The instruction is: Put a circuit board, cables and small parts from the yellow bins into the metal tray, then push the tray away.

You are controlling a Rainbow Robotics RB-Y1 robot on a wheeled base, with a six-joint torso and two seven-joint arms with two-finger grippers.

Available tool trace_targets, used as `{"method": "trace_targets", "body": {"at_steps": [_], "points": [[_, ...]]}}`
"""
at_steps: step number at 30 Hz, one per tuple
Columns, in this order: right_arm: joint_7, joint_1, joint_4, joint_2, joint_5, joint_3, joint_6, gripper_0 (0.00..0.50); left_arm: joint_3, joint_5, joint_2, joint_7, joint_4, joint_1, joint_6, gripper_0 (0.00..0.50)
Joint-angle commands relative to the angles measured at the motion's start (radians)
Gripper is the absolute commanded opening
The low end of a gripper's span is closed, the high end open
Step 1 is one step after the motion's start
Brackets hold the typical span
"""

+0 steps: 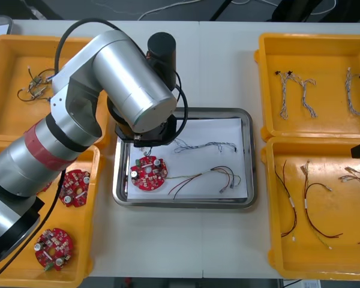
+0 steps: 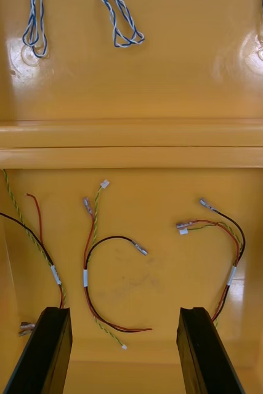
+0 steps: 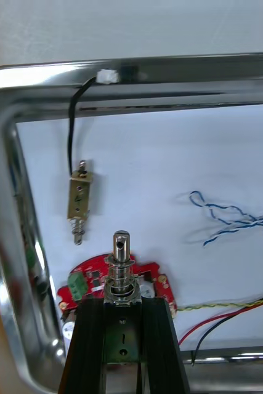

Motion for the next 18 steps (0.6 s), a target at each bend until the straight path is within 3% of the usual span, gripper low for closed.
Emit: {"method": "trace_targets", "body": {"at_steps": [1, 6, 18], "points": [[0.023, 0.011, -0.028, -0.037, -0.012, -0.031, 0.003, 0.5, -0.019, -0.042, -0.03, 0.016, 0.029, -0.017, -0.092, 0.0], [0.023, 0.011, -0.028, -0.037, -0.017, -0.031, 0.003, 0.5, -0.019, -0.091, -0.029, -0.057, 0.081, 0.017, -0.171, 0.0], [0.017, 0.011, -0.028, -0.039, -0.028, -0.031, 0.003, 0.5, -0.08, -0.109, -0.03, -0.084, 0.146, 0.035, -0.236, 0.0]]}}
